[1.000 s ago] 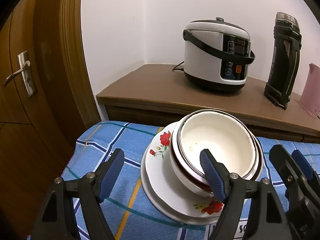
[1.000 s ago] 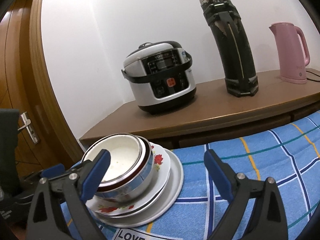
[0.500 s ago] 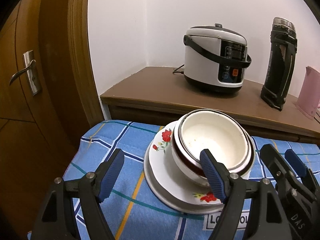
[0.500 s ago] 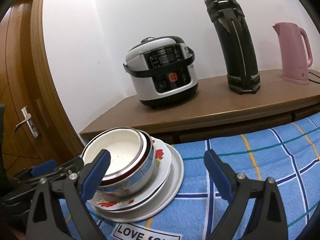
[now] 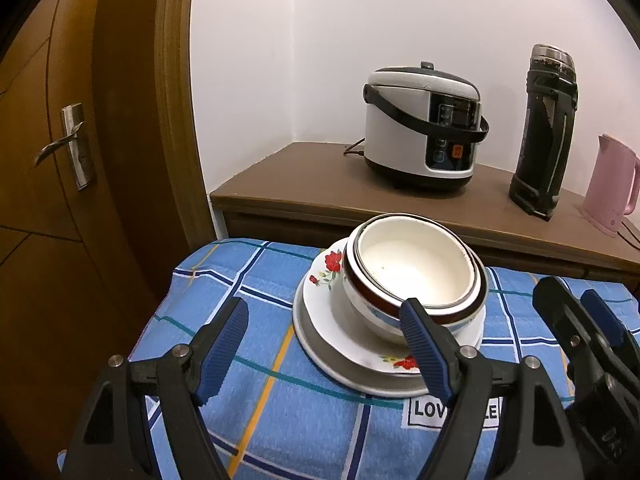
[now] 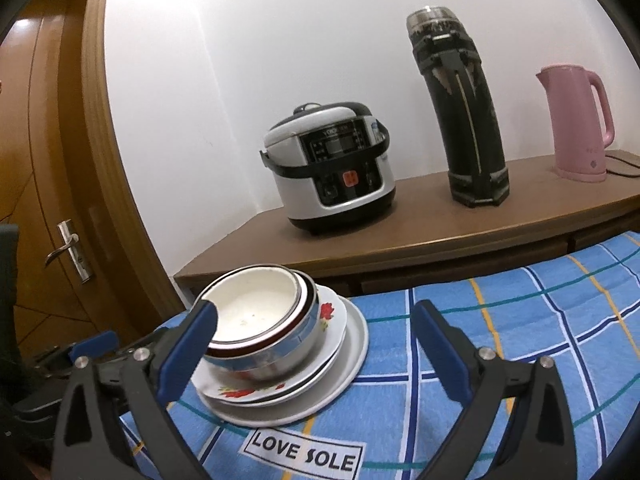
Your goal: Organize plates and bowls
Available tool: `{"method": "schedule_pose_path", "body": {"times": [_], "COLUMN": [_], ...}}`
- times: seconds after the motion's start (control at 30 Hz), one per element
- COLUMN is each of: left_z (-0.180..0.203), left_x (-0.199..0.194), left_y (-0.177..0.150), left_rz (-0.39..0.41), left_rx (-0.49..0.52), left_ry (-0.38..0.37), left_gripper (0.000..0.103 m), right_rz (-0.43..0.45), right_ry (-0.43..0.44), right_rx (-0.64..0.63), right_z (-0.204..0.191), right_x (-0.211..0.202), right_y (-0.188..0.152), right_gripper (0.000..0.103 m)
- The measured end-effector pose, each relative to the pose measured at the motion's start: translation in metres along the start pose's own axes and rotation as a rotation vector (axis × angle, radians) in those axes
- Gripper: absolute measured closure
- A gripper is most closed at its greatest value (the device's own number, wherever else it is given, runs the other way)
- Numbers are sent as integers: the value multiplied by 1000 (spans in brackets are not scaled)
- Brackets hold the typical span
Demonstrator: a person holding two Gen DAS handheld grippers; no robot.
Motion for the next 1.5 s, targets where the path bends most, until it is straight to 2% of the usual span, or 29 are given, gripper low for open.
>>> {"method": "schedule_pose_path", "body": {"times": [0.2,0.5,0.77,1.07,1.5], "left_z": [2,5,9,6,6], "left_x": [-14,-35,-52,-62,-59], "left_y": [-6,-15,-16,-15,-16], "left_rz": [2,34,65,86,73], "left_rx": [5,42,63,49,38], "left_ry": [-8,34,29,28,27], "left_gripper": [23,22,21,21,21], "right_rz": [17,89,124,134,128], "right_ry": [-8,-49,-58,-48,-47], "right_rx": [-3,-33,-34,-28,-18], "right_z": [-3,-11,-16,-19,-20], "right_x": [-20,-61,-84,-93,-91], "right_y": [-3,-5,-3,-2,-2], "right_gripper": [0,0,0,0,0]}}
Point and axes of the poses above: each gripper's, at about its wrist camera, not at the fingertips, and x roughly the way its jaws point, z to its right, y to its top, the point moved 8 cm from there along x, roughly the way its jaws point, and after that the axes turned 10 degrees about -z, right-handed, at the moved point
